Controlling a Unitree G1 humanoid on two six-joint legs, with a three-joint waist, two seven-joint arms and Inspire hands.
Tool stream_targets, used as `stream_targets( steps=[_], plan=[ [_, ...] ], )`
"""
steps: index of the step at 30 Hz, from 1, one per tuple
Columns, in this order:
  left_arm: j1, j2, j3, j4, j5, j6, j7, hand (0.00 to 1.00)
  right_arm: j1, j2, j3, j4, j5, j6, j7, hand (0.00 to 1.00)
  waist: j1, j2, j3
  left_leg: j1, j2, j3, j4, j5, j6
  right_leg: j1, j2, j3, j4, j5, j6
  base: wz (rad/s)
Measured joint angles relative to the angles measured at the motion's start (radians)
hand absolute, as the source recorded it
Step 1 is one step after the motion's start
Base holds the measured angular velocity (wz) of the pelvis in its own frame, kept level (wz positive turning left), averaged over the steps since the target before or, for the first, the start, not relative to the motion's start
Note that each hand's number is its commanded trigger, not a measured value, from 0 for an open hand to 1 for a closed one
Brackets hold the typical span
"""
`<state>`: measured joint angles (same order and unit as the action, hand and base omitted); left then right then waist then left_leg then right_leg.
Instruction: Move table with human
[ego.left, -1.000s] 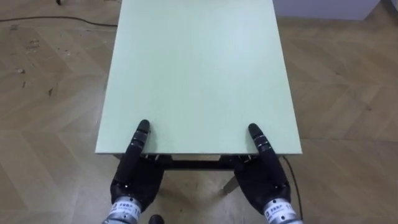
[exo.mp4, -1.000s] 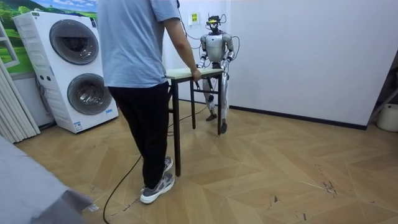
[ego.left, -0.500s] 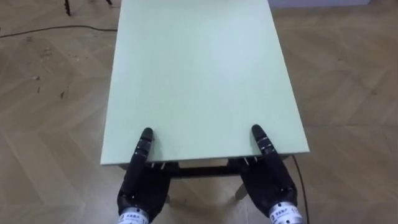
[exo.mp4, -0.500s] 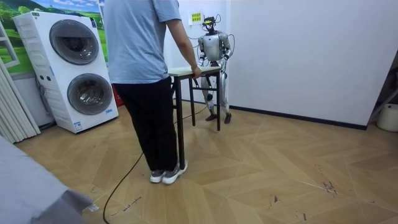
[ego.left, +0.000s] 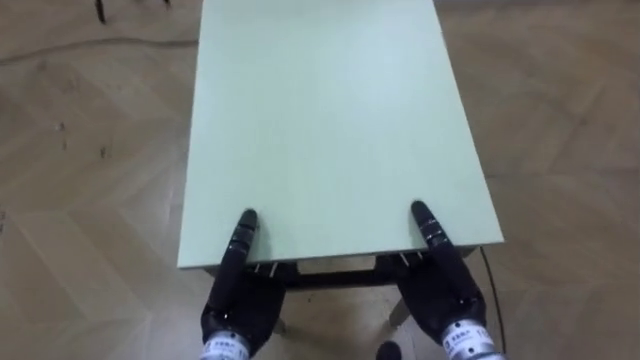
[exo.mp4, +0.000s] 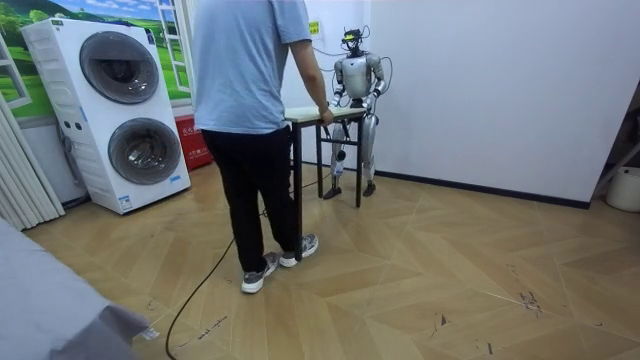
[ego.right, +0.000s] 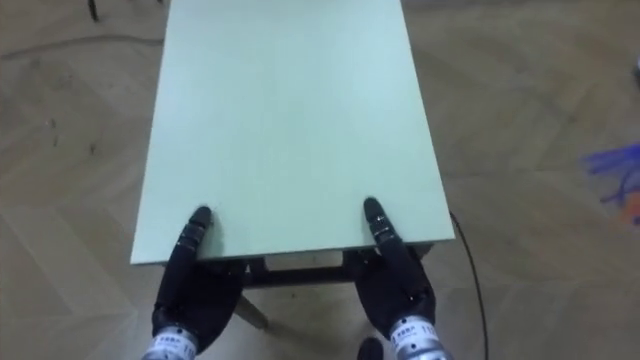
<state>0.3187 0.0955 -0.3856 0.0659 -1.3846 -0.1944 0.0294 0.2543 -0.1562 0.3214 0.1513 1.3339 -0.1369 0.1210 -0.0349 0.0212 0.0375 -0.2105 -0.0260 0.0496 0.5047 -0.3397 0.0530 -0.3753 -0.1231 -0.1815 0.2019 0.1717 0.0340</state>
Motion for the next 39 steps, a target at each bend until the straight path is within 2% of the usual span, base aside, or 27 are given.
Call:
stream_targets(
  steps=[1,2,3,4,5,6,7,8,9,10,12,14,18,22,25,27,30,34,39],
  plan=[
    [0.0,0.0,-0.001,0.0,0.0,0.0,0.003,1.0,0.0,-0.002,0.001,0.0,0.001,0.0,-0.003,1.0,-0.004,-0.001,-0.0004,-0.001,-0.003,0.002,-0.001,0.005,0.007,0.001,0.002,0.021,0.006,0.001,0.007,0.23],
    [-0.001,0.0,-0.004,0.0,0.0,0.0,0.013,1.0,0.0,-0.004,0.002,0.0,0.001,0.0,-0.011,1.0,-0.013,0.002,0.0007,0.002,0.004,0.005,-0.006,0.015,0.012,-0.003,0.002,0.046,0.088,-0.043,-0.006,0.32],
    [-0.001,0.0,-0.005,0.0,0.0,0.0,0.023,1.0,0.006,-0.003,0.007,0.0,0.006,0.0,-0.019,1.0,-0.019,0.002,0.0011,0.018,0.024,0.031,-0.028,0.029,0.009,-0.009,-0.006,0.049,0.242,-0.152,-0.006,0.34],
    [-0.001,0.001,-0.007,0.0,0.0,0.0,0.027,1.0,0.009,-0.003,0.008,0.0,0.008,-0.003,-0.02,1.0,-0.019,0.002,0.0009,0.026,0.031,0.04,-0.043,0.038,0.006,-0.001,-0.01,0.044,0.304,-0.197,-0.005,0.24],
    [0.0,0.004,-0.01,0.0,0.004,0.0,0.03,1.0,0.017,0.0,0.015,0.0,0.016,-0.013,-0.021,1.0,-0.014,-0.005,0.0013,0.048,0.039,0.059,-0.08,0.057,0.001,0.033,-0.018,0.046,0.376,-0.269,0.008,0.06],
    [0.0,0.008,-0.009,0.0,0.005,0.0,0.031,1.0,0.021,0.001,0.026,-0.001,0.026,-0.023,-0.022,1.0,-0.008,-0.011,0.001,0.058,0.038,0.066,-0.1,0.067,-0.004,0.075,-0.016,0.061,0.385,-0.319,0.02,-0.06],
    [0.0,0.013,-0.009,-0.001,0.006,-0.001,0.031,1.0,0.02,0.001,0.031,-0.001,0.028,-0.025,-0.023,1.0,0.002,-0.014,0.0007,0.06,0.038,0.071,-0.103,0.069,-0.007,0.091,-0.01,0.068,0.368,-0.332,0.02,-0.23],
    [0.0,0.018,-0.007,-0.005,0.007,-0.001,0.031,1.0,0.02,0.0,0.038,-0.003,0.036,-0.027,-0.023,1.0,0.02,-0.021,0.0002,0.06,0.036,0.077,-0.106,0.073,-0.013,0.109,0.006,0.072,0.311,-0.338,0.02,-0.35],
    [0.001,0.018,-0.007,-0.006,0.008,-0.003,0.032,1.0,0.02,-0.002,0.038,-0.005,0.037,-0.027,-0.025,1.0,0.038,-0.02,-0.0002,0.058,0.032,0.087,-0.112,0.078,-0.018,0.121,0.016,0.074,0.259,-0.333,0.006,-0.37],
    [0.001,0.018,-0.007,-0.007,0.008,-0.003,0.033,1.0,0.018,-0.002,0.038,-0.005,0.039,-0.027,-0.026,1.0,0.044,-0.02,-0.0002,0.058,0.034,0.09,-0.117,0.082,-0.02,0.128,0.022,0.077,0.235,-0.329,0.0,-0.25],
    [0.0,0.03,-0.006,-0.014,0.008,-0.003,0.046,1.0,0.015,0.0,0.047,-0.005,0.043,-0.027,-0.041,1.0,0.048,-0.026,-0.0023,0.074,0.043,0.097,-0.157,0.108,-0.024,0.159,0.041,0.077,0.152,-0.298,-0.005,-0.1],
    [0.0,0.039,-0.004,-0.021,0.008,-0.003,0.058,1.0,0.014,0.004,0.051,-0.005,0.047,-0.025,-0.047,1.0,0.068,-0.029,-0.0033,0.091,0.054,0.107,-0.183,0.119,-0.028,0.185,0.055,0.075,0.092,-0.266,-0.012,-0.21],
    [-0.001,0.059,0.004,-0.043,0.009,-0.003,0.067,1.0,-0.002,0.001,0.066,-0.004,0.071,-0.024,-0.047,1.0,0.075,-0.031,-0.0039,0.084,0.067,0.115,-0.202,0.134,-0.034,0.192,0.071,0.073,0.036,-0.231,-0.02,-0.08],
    [0.002,0.063,0.022,-0.045,0.024,0.001,0.066,1.0,-0.012,0.001,0.068,-0.003,0.063,-0.014,-0.045,1.0,0.075,-0.036,-0.0028,0.068,0.067,0.103,-0.224,0.148,-0.04,0.179,0.075,0.066,0.031,-0.229,-0.023,0.1],
    [0.006,0.063,0.037,-0.046,0.027,0.007,0.031,1.0,-0.02,0.0,0.066,-0.003,0.052,-0.014,-0.029,1.0,0.089,-0.038,-0.0037,0.04,0.07,0.096,-0.225,0.153,-0.044,0.154,0.079,0.06,0.025,-0.227,-0.027,0.08],
    [0.008,0.063,0.057,-0.046,0.028,0.029,0.017,1.0,-0.024,-0.001,0.063,-0.003,0.046,-0.01,-0.018,1.0,0.096,-0.038,-0.0038,0.021,0.073,0.078,-0.226,0.155,-0.046,0.146,0.079,0.038,0.019,-0.225,-0.031,0.23],
    [0.021,0.06,0.079,-0.046,0.028,0.052,0.003,1.0,-0.029,-0.002,0.047,-0.003,0.029,0.024,-0.012,1.0,0.096,-0.039,-0.0043,0.01,0.073,0.053,-0.226,0.155,-0.047,0.149,0.077,0.012,0.018,-0.226,-0.032,0.3],
    [0.028,0.06,0.082,-0.046,0.026,0.057,-0.002,1.0,-0.039,-0.009,0.047,-0.003,0.02,0.03,-0.012,1.0,0.123,-0.039,-0.0045,0.003,0.07,0.036,-0.226,0.155,-0.046,0.155,0.072,-0.017,0.017,-0.227,-0.031,0.24],
    [0.079,0.06,0.09,-0.082,0.024,0.057,-0.005,1.0,-0.04,-0.007,0.047,-0.004,-0.005,0.045,-0.012,1.0,0.126,-0.039,-0.0046,0.013,0.056,-0.028,-0.219,0.156,-0.046,0.214,0.062,-0.08,-0.01,-0.234,-0.022,0.36]
  ],
)
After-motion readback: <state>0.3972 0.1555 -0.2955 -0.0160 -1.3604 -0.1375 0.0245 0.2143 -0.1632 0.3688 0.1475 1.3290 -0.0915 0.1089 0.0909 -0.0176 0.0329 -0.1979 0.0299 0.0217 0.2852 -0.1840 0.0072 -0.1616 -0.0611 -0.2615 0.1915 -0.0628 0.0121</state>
